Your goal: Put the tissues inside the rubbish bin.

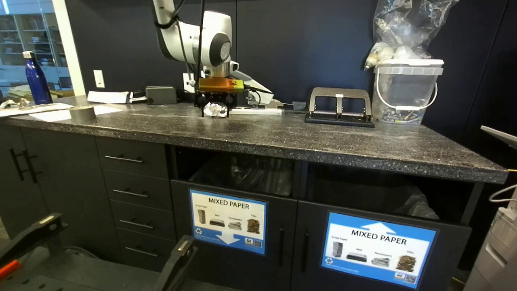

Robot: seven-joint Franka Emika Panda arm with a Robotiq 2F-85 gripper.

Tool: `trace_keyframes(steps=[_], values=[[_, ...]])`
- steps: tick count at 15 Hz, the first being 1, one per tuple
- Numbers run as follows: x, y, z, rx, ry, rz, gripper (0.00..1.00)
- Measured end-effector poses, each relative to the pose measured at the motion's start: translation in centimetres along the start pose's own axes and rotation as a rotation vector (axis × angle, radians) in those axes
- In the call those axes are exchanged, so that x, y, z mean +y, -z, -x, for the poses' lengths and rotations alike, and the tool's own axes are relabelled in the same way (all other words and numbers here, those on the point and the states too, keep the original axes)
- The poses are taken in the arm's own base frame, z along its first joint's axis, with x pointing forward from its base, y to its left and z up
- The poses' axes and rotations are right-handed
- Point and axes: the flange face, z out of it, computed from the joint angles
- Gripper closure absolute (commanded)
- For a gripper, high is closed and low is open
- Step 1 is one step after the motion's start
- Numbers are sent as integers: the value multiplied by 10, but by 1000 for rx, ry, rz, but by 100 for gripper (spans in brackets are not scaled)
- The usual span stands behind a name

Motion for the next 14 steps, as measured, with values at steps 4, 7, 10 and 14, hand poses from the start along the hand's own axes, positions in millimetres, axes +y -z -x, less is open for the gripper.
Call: trace_keyframes(steps=[4, 7, 10, 14], values=[[12, -21, -33, 84, 72, -17, 0], [17, -30, -53, 140, 116, -26, 0], [22, -36, -67, 186, 153, -24, 0], [25, -45, -77, 226, 193, -17, 0]])
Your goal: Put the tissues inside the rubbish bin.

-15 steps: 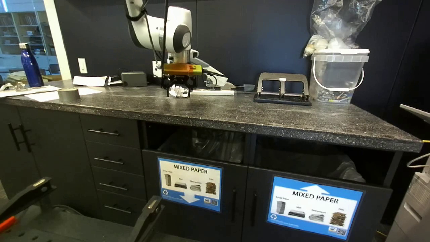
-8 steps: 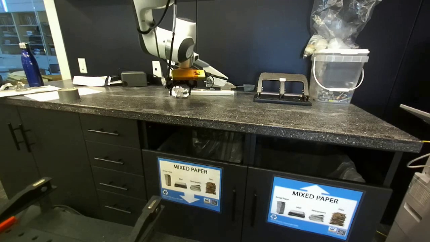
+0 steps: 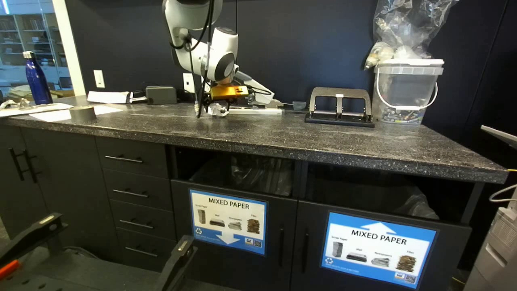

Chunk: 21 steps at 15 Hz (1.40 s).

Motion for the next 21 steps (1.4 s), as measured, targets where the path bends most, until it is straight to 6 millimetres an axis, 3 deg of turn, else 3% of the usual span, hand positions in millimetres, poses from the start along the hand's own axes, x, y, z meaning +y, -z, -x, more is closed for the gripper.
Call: trace_keyframes(steps=[5, 6, 8, 16, 19, 20, 21], values=[[0, -11, -3, 34, 41, -5, 3], [0, -13, -5, 41, 44, -6, 26], [-1, -16, -6, 51, 51, -7, 28], [0, -21, -7, 76, 70, -6, 89], [1, -23, -5, 61, 72, -17, 96], [2, -23, -5, 47, 73, -22, 92], [3, -22, -5, 29, 72, -24, 95]])
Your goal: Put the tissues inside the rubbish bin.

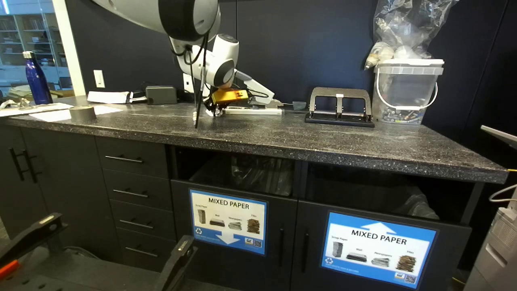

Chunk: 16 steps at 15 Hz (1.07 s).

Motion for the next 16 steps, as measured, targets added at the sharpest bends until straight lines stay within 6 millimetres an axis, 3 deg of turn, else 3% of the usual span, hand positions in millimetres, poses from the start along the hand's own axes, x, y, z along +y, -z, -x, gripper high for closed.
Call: trace_keyframes(steps=[8, 16], values=[[-2, 18, -5, -249, -139, 53, 93], [-56, 39, 2, -480, -317, 13, 93]])
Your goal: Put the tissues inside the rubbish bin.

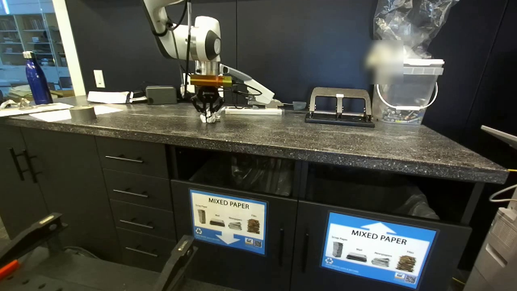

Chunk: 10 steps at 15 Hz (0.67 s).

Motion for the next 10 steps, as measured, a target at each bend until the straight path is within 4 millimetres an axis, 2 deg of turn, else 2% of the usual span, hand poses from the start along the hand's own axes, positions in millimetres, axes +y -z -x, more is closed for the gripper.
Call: trace_keyframes(steps=[6, 10], values=[[-22, 9, 44, -100, -141, -19, 93], [-30, 15, 80, -135, -228, -29, 93]])
